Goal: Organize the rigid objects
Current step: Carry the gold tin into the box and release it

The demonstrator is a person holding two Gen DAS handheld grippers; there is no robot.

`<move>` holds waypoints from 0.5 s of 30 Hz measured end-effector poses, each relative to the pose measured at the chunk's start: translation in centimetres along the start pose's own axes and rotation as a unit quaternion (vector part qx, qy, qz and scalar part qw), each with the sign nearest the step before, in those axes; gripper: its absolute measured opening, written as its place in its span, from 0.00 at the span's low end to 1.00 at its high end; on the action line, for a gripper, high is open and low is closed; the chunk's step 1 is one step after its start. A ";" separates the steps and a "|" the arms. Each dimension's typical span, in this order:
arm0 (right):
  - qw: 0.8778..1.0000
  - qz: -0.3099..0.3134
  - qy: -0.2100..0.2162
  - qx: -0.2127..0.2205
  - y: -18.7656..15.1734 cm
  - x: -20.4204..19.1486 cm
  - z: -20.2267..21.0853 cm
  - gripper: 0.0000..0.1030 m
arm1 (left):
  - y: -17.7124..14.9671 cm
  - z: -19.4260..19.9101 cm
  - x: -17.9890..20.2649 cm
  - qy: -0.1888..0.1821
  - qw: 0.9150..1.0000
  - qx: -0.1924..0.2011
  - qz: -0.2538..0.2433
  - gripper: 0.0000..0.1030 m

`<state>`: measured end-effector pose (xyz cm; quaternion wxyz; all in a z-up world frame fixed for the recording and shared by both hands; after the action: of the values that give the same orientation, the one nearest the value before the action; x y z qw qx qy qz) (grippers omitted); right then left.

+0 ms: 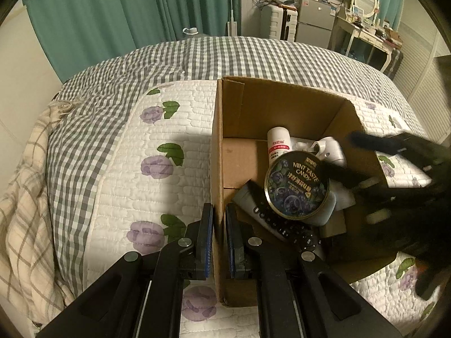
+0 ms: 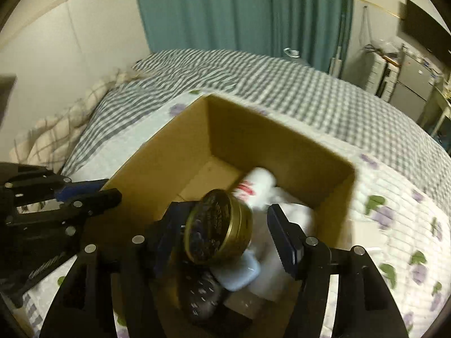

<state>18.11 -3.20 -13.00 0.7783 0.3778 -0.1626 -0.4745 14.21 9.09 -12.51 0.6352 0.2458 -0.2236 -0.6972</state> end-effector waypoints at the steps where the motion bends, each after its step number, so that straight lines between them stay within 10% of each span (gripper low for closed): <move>1: 1.000 -0.004 -0.008 0.008 0.4 0.9 1.3 0.61 | 0.0 0.0 -0.1 0.000 1.000 -0.001 0.003 0.08; 15: 0.972 -0.066 -0.205 0.094 -0.3 16.8 14.6 0.93 | 0.1 -0.1 0.2 0.013 1.000 -0.005 -0.001 0.08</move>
<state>17.37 -24.03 -5.33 0.6561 0.3539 -0.3373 -0.5748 14.30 8.91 -12.55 0.6384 0.2519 -0.2113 -0.6959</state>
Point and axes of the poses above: each gripper's, at about its wrist camera, not at the fingertips, and z roughly against the way its jaws point, x to its right, y to its top, the point moved 5 cm from there along -z, roughly the way its jaws point, and after that the axes turned 10 degrees about x, right-handed, at the moved point
